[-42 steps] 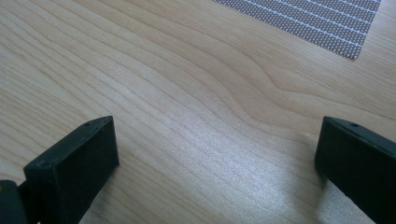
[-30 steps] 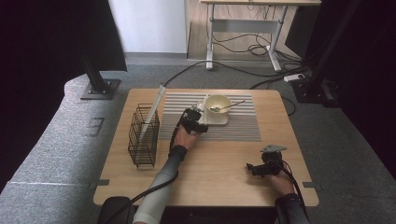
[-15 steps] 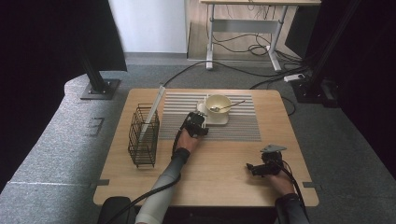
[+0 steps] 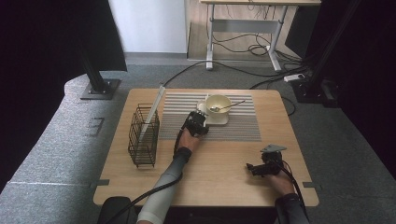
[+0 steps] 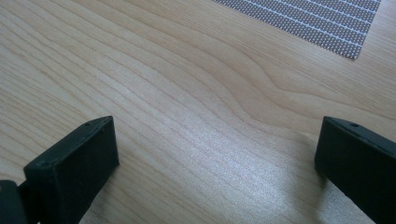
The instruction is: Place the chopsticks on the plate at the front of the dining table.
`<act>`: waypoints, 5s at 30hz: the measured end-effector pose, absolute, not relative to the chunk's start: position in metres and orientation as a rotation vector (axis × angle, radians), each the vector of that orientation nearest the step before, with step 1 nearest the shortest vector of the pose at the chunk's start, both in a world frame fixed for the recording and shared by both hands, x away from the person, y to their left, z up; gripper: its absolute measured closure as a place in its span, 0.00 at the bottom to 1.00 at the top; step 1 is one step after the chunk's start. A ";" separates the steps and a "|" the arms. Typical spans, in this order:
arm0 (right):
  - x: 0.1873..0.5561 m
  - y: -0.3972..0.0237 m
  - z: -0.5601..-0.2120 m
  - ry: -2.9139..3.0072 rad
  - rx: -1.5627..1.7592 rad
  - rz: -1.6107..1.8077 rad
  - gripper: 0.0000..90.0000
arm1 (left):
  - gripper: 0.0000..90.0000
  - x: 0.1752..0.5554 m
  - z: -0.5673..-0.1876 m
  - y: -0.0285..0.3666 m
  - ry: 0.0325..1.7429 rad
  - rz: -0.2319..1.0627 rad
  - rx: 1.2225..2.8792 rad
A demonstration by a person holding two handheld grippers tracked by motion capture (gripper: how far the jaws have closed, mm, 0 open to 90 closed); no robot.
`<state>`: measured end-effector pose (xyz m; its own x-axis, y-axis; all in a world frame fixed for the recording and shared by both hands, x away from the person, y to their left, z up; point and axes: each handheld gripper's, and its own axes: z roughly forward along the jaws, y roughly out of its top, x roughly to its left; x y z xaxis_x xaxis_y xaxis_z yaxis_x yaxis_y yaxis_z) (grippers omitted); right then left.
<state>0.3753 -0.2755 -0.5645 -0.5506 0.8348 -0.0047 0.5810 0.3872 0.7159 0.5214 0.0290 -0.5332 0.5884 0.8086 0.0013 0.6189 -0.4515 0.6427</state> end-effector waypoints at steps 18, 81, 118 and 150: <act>0.375 -0.276 -0.564 2.287 1.227 0.960 0.00 | 0.22 0.495 -0.514 0.038 0.940 0.416 2.173; 0.375 -0.276 -0.564 2.286 1.228 0.961 0.00 | 0.00 0.469 -0.557 0.026 0.780 0.282 2.256; 0.375 -0.276 -0.564 2.286 1.227 0.961 0.00 | 0.00 0.472 -0.556 0.024 0.808 0.323 2.223; 0.375 -0.275 -0.564 2.286 1.228 0.961 0.00 | 0.00 0.440 -0.521 0.051 0.779 0.375 2.204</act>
<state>0.3753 -0.2755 -0.5644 -0.5506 0.8347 -0.0047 0.5808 0.3872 0.7160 0.4401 0.0509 -0.5211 0.7713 0.6360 0.0232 0.4145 -0.5297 0.7400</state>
